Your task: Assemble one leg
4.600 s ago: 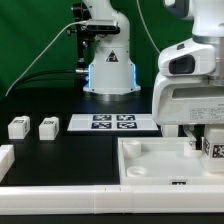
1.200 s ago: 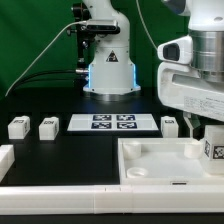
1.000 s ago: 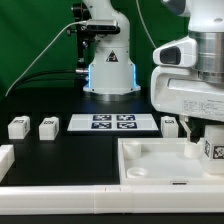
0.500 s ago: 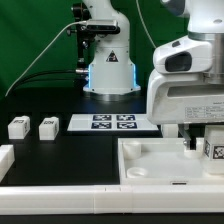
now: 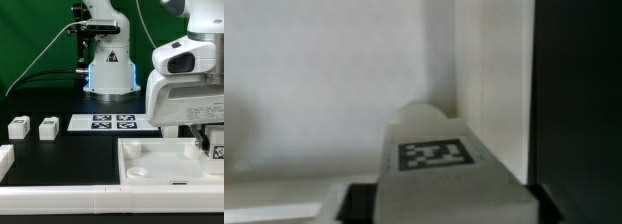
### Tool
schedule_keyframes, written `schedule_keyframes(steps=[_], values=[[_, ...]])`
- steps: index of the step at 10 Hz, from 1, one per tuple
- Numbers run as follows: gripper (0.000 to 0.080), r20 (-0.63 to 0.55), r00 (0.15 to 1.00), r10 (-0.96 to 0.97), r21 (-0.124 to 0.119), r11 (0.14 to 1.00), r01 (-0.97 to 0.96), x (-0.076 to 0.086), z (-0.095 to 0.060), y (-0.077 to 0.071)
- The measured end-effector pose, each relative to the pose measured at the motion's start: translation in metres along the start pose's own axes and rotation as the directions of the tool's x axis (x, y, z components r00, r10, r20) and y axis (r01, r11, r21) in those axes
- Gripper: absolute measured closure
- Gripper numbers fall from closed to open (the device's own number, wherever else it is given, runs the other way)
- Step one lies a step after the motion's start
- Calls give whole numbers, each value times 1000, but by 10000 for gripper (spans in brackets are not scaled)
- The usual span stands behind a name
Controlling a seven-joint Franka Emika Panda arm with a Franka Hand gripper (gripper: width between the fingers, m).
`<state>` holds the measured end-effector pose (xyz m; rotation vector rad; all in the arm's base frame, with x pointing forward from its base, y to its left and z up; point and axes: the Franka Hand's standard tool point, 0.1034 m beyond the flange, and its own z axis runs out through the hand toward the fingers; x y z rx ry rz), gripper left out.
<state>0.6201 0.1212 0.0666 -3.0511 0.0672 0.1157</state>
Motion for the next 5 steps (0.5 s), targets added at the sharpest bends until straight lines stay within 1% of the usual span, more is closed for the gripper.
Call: schedule_keyframes(steps=[1,4,5], values=[[505,0,1000,0,0,1000,0,0,0,0],[505,0,999,38,1,999,-38,0,0,0],[505,1,990,140,5,990,-140,0,0,-1]])
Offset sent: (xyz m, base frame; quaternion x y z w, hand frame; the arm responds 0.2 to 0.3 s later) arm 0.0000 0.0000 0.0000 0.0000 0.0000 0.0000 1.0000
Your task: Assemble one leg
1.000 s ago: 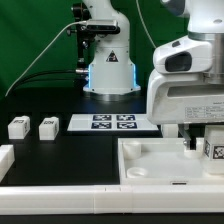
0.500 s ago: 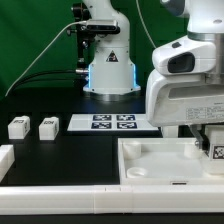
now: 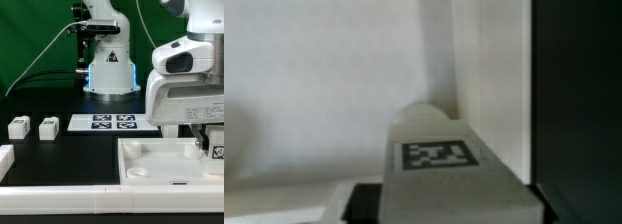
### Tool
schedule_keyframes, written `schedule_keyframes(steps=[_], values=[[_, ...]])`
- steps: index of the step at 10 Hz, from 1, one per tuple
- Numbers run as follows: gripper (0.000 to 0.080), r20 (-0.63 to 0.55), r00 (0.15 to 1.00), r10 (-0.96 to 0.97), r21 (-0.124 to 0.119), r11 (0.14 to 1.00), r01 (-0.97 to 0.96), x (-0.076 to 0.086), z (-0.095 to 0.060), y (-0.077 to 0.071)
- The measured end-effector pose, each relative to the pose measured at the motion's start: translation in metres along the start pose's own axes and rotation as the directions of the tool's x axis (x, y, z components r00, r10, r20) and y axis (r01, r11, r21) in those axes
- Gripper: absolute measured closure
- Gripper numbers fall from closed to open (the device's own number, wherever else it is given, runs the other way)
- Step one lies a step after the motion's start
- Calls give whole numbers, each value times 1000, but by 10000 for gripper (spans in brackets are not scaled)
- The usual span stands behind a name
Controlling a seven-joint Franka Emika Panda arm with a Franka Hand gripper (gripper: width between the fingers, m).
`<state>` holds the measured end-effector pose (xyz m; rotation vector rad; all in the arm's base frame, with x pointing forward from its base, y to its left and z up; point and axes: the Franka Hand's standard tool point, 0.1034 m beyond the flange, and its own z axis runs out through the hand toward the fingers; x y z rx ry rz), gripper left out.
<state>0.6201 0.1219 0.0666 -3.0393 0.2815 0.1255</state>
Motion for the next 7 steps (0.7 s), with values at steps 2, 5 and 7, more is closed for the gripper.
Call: schedule_keyframes(steps=[2,5,7], values=[[504,-5,958,286,2,958,-286,1,0,-1],[503,-4,783,622,2,783,-622,-1,0,-5],[503,1,630,776,4,630,-776,-2,1,-8]])
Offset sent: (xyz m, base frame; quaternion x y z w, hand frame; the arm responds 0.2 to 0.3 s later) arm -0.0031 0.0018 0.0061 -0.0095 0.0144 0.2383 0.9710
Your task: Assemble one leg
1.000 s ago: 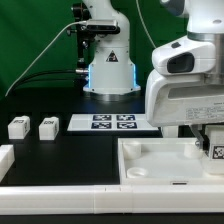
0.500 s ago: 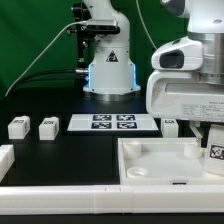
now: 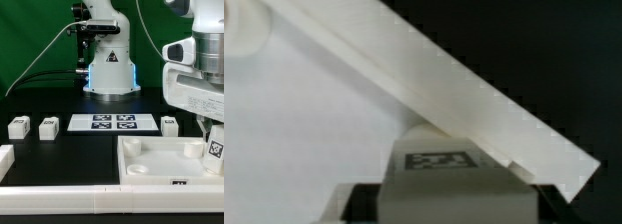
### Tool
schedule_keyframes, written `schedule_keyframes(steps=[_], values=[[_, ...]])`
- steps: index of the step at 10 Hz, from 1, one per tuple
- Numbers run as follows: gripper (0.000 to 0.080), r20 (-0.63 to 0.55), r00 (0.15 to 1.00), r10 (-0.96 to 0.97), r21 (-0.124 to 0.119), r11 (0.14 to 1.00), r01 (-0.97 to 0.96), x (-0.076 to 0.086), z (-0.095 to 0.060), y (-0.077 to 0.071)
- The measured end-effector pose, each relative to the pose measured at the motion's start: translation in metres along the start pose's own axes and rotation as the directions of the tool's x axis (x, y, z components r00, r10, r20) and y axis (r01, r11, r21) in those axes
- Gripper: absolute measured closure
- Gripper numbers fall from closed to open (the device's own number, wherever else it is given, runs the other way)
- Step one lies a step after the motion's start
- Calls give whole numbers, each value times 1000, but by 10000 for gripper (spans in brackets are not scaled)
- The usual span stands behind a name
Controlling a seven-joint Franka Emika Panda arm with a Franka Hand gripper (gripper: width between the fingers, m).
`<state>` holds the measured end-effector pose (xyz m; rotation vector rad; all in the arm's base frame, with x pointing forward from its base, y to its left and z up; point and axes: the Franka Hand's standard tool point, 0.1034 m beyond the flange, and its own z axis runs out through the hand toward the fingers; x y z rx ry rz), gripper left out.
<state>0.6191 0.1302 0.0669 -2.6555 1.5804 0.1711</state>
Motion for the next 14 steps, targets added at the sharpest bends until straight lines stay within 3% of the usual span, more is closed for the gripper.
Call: schedule_keyframes(steps=[4,5,6,7,8,9,11,14], values=[[503,13,921,390,1,921,-390,-3,0,-1],[503,13,920,393,1,920,-393,-3,0,-1],[408,13,932,361,0,932,-361,-3,1,-1],[408,13,943,332,1,943,-332,-4,1,-1],[237,13,960,280,1,960,-280,-4,1,-1],[165,12,988,152,2,988,-152,-4,1,-1],[154,12,993,-118,3,993,118,-4,2,0],[151,11,903,-430,3,903,430,-3,4,2]])
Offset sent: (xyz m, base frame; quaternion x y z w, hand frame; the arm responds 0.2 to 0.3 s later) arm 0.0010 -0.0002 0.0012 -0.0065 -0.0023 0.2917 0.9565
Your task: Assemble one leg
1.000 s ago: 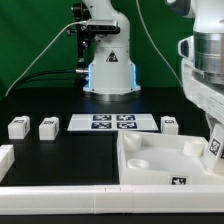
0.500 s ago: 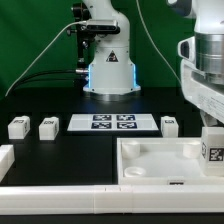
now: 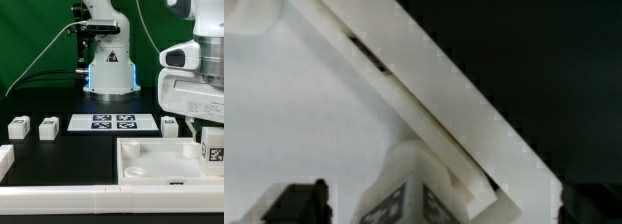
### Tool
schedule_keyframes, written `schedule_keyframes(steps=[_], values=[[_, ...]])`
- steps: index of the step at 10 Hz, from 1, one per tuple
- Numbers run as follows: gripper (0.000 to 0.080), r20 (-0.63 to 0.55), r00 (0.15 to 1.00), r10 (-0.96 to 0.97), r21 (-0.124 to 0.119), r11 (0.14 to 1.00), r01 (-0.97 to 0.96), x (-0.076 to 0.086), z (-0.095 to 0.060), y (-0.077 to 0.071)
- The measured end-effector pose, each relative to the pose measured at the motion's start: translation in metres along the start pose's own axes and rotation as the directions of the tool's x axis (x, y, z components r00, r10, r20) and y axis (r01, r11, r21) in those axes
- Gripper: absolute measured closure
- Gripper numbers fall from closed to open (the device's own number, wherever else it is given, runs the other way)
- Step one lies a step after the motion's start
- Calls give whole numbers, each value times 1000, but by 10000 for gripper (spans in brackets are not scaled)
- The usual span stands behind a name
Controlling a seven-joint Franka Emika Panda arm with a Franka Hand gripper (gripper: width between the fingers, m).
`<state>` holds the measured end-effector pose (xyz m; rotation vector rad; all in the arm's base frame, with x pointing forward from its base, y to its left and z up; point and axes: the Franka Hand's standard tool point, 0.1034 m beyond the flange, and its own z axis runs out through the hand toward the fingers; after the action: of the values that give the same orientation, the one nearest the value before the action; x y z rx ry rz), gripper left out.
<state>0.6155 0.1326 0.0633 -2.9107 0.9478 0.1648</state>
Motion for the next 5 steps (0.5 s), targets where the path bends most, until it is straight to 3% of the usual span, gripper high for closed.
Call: schedule_keyframes(steps=[3,5], values=[[151,1,956,-295,-2,956,295,2,1,3],[151,-7,837,-547,-43,837,546,5,-2,6]])
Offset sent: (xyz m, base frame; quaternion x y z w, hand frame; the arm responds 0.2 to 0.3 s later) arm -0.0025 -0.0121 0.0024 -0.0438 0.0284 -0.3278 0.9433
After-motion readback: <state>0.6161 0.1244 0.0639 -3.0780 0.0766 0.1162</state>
